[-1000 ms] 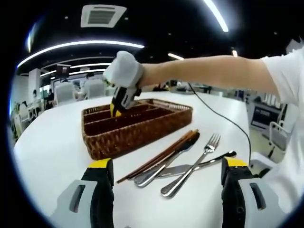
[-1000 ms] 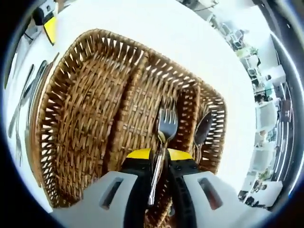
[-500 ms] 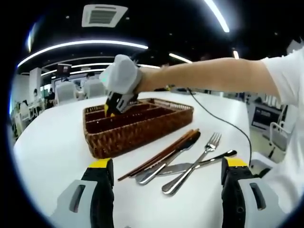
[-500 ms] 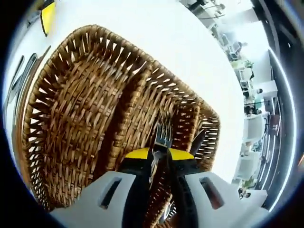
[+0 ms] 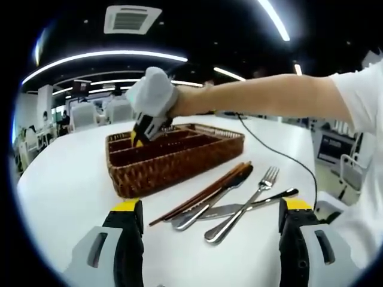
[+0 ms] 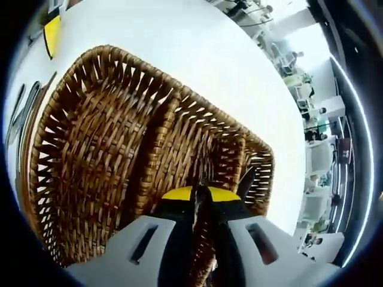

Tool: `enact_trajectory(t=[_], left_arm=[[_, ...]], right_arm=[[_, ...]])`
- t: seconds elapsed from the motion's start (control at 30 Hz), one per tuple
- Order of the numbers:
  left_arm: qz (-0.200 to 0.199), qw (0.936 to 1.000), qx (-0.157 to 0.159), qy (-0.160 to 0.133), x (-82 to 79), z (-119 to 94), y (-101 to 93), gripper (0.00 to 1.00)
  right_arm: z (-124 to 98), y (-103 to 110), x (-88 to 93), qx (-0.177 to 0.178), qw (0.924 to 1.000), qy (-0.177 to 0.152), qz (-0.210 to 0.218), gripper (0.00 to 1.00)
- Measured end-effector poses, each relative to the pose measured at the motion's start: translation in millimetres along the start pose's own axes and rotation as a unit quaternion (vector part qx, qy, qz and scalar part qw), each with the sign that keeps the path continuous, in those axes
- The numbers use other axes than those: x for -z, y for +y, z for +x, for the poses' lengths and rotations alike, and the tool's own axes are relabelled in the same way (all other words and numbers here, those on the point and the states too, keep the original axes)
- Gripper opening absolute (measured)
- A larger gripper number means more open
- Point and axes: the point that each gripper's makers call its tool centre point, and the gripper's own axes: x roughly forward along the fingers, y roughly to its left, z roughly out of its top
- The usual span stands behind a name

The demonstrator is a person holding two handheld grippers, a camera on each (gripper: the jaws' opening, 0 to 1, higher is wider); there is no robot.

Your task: Arrange the knives, forks, and spoons in their matching storage slots by inserting each utensil handle-first until every utensil is classified and aligned in the correct compartment

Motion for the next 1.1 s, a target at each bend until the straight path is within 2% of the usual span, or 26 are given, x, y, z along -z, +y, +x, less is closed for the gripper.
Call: enact_trajectory(t=[0.2, 0.3, 0.4, 0.43, 0.5, 0.53, 0.57, 0.63, 0.73, 0.8, 0.83, 0.87, 0.9, 0.93, 0.97, 1.0, 1.1], left_arm=[[0.0, 1.0, -0.001, 0.001, 0.7, -0.3, -0.1, 0.94], [0.0, 1.0, 0.0, 0.0, 0.8, -0.3, -0.7, 0.94], [0.0, 1.0, 0.0, 0.0, 1.0, -0.2, -1.2, 0.94], [0.0, 1.0, 0.0, 0.001, 1.2, -0.2, -1.3, 0.94], [0.0, 1.0, 0.0, 0.001, 1.6, -0.2, -1.7, 0.94], [0.0, 1.0, 0.0, 0.001, 1.7, -0.2, -1.7, 0.94], [0.0, 1.0, 0.0, 0.001, 1.8, -0.1, -1.8, 0.94], [0.001, 1.0, 0.0, 0.001, 1.7, 0.0, -2.3, 0.94], [0.002, 1.0, 0.0, 0.002, 1.6, -0.1, -2.7, 0.94], [0.002, 1.0, 0.0, 0.002, 1.9, -0.2, -2.5, 0.94], [0.002, 1.0, -0.001, 0.003, 2.0, -0.2, -2.3, 0.94], [0.002, 1.0, 0.0, 0.003, 2.1, -0.3, -2.4, 0.94], [0.003, 1.0, 0.0, 0.003, 2.1, -0.4, -2.4, 0.94], [0.003, 1.0, -0.001, 0.003, 1.8, -0.5, -2.2, 0.94], [0.003, 1.0, -0.001, 0.003, 1.7, -0.4, -2.1, 0.94], [0.003, 1.0, -0.001, 0.004, 1.4, -0.3, -1.8, 0.94], [0.003, 1.0, -0.001, 0.001, -0.3, -0.7, -1.4, 0.94]], right_arm=[[-4.2, -2.1, -0.6, 0.004, 1.0, -0.003, -0.002, 0.04], [-5.5, -0.3, -0.8, -0.01, 0.9998, -0.01, 0.011, 0.04], [-8.0, 8.8, -2.9, -0.057, 0.9959, -0.022, 0.067, 0.02], [-9.4, 4.6, -1.1, -0.05, 0.9955, -0.019, 0.079, 0.01], [-11.5, 12.9, 0.3, -0.088, 0.9892, -0.014, 0.116, 0.01], [-11.4, 12.1, -0.1, -0.088, 0.9886, -0.015, 0.121, 0.01], [-10.4, 5.1, 0.6, -0.07, 0.9916, -0.013, 0.108, 0.01], [-8.9, 5.3, 4.0, -0.072, 0.9907, 0.0, 0.116, 0.01], [-7.0, 3.6, 4.4, -0.076, 0.9856, 0.0, 0.151, 0.01], [-6.8, 4.6, 4.9, -0.084, 0.9778, 0.002, 0.192, 0.01], [-5.4, 1.8, 5.9, -0.081, 0.9792, 0.001, 0.186, 0.01], [-4.2, -0.3, 7.2, -0.08, 0.9762, 0.005, 0.202, 0.01], [-4.9, 2.9, 7.4, -0.09, 0.9688, 0.011, 0.231, 0.01], [-4.2, 1.4, 8.1, -0.092, 0.9664, 0.015, 0.24, 0.01], [3.7, -15.0, 10.1, -0.091, 0.9688, 0.016, 0.23, 0.01], [7.0, -20.9, 12.7, -0.091, 0.9627, 0.025, 0.254, 0.01], [7.5, -20.3, 12.4, -0.091, 0.9609, 0.032, 0.26, 0.01]])
